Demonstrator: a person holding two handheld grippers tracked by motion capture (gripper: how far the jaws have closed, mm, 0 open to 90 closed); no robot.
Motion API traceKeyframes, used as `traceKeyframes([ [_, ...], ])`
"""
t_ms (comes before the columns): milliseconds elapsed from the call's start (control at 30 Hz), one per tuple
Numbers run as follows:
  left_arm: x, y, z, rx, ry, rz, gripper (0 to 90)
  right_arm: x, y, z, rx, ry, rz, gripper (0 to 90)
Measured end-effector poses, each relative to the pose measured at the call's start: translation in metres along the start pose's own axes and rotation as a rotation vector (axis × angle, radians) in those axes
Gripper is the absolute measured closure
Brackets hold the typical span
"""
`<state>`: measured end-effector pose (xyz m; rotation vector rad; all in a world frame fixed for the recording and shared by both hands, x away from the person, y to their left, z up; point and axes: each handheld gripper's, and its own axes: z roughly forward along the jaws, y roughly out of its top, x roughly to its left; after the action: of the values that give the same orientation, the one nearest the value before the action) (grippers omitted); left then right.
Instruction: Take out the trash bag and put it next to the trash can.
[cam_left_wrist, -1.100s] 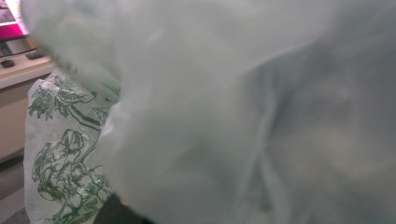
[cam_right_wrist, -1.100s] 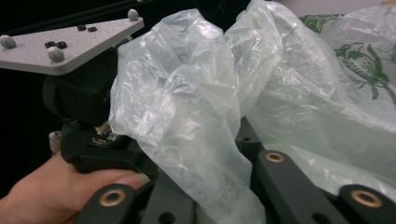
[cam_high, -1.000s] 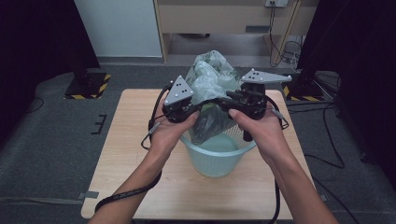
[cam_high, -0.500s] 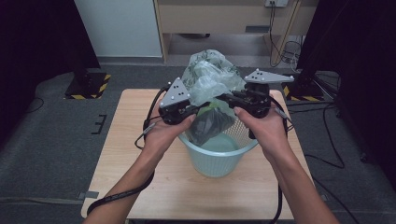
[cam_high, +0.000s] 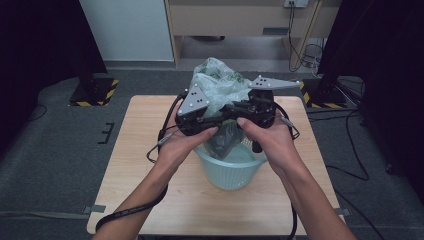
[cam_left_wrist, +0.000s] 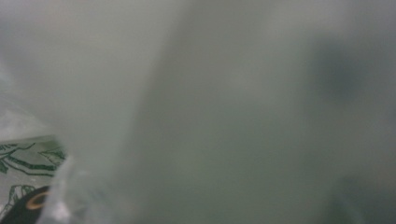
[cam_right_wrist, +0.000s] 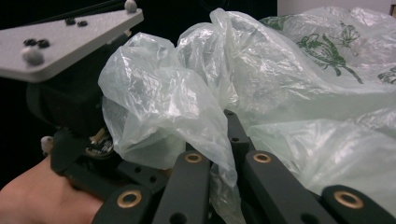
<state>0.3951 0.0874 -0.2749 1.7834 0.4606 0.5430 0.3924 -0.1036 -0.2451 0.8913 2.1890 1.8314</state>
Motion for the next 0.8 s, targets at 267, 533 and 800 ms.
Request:
traceKeyframes([
  [267,0.006,0.0,-0.005,-0.01,0.03,0.001,88.3,0.002,0.002,-0.009,-0.045,-0.068,-0.075,70.9],
  [533,0.015,0.001,-0.012,-0.02,0.088,-0.004,88.6,-0.008,-0.002,-0.025,-0.082,-0.124,-0.087,43.1],
  [800,0.016,-0.005,-0.013,0.01,0.109,0.019,88.7,-0.009,-0.005,-0.03,-0.11,-0.197,-0.109,16.8],
])
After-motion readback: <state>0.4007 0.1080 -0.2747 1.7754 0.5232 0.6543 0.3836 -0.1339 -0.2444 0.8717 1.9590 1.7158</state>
